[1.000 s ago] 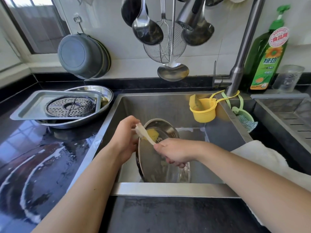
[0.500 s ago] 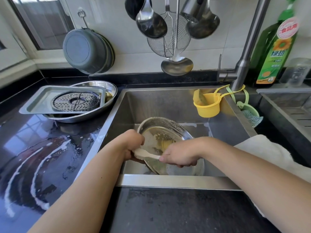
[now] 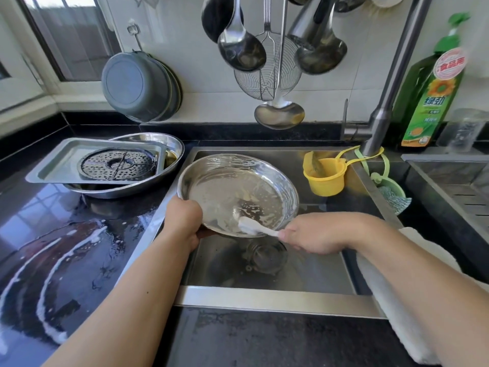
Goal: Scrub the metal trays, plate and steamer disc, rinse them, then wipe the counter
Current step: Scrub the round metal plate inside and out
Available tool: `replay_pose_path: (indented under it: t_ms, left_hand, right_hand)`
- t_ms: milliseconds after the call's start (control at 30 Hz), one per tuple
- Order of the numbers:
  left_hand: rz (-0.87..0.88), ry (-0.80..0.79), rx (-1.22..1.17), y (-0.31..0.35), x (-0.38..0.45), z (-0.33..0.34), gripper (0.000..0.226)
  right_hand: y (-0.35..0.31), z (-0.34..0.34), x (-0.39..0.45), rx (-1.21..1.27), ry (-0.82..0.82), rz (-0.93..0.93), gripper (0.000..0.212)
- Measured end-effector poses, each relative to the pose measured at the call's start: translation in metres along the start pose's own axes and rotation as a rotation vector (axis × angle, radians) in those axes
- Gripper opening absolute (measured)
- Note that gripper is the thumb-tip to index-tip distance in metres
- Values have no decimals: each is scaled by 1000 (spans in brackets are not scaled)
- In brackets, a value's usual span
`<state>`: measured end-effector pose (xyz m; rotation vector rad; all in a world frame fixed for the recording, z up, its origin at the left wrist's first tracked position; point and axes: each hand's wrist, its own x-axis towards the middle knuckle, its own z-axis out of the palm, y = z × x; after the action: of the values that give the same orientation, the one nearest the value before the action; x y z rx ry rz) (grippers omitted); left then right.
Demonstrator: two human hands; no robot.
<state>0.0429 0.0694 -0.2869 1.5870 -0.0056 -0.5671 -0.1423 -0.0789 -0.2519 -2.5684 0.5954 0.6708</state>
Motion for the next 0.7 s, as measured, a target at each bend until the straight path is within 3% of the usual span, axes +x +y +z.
replay_pose_path:
  t_ms: [133, 233, 400, 533, 700]
  left_hand:
    - [37, 12, -10, -2, 3, 0, 57]
    - [58, 9, 7, -3, 5, -1, 65]
    - [79, 40, -5, -5, 11, -1, 68]
    - [118, 39, -15, -4, 7, -3, 66]
    - [98, 26, -42, 2, -3, -4, 61]
  right_hand:
    - [-23, 9, 3, -45, 51, -89, 50]
    - [-23, 5, -5, -127, 25, -52, 45]
    - [5, -10, -23, -153, -42, 173, 45]
    - [37, -14, -13, -23, -65, 383, 49]
    - [49, -16, -7, 128, 46, 562, 47]
